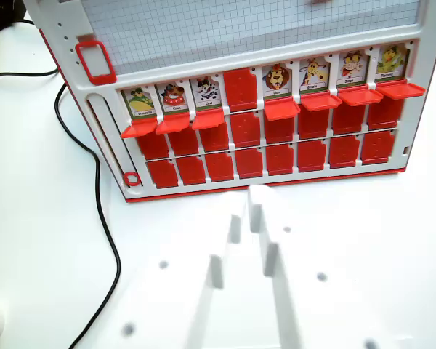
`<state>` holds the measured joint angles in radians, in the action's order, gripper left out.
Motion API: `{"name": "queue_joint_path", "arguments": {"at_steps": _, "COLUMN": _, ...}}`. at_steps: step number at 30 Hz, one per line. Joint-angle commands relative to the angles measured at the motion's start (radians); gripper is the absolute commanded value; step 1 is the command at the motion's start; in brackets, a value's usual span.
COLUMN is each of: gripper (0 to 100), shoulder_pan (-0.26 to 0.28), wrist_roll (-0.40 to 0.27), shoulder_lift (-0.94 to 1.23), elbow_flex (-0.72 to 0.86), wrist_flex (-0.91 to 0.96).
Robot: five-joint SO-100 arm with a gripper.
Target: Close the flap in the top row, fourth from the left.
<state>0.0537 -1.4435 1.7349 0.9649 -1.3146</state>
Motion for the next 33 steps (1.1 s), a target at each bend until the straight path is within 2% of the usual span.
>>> {"name": "queue_joint_path", "arguments": {"at_steps": 1, "gripper": 0, "shoulder_pan": -0.009, "wrist_roll": -0.086, "shoulder_lift": 0.202, "elbow_flex": 0.020, "wrist_flex": -0.037}}
{"name": "queue_joint_path", "arguments": {"at_steps": 8, "gripper": 0, "shoulder_pan": -0.037, "wrist_roll": -0.186, "shoulder_lift": 0.336, "elbow_flex": 0.087, "wrist_flex": -0.109}}
{"name": "queue_joint_path", "arguments": {"at_steps": 14, "gripper": 0, "shoulder_pan": -0.057, "wrist_roll": -0.230, "shoulder_lift": 0.390, "elbow_flex": 0.123, "wrist_flex": -0.138}}
{"name": "queue_joint_path", "arguments": {"at_steps": 21, "gripper": 0, "shoulder_pan": -0.057, "wrist_roll": -0.236, "shoulder_lift": 0.417, "elbow_flex": 0.156, "wrist_flex": -0.124}}
{"name": "queue_joint_path", "arguments": {"at_steps": 33, "gripper": 0, "shoulder_pan": -0.048, "wrist_roll": -0.190, "shoulder_lift": 0.426, "elbow_flex": 0.204, "wrist_flex": -0.057}}
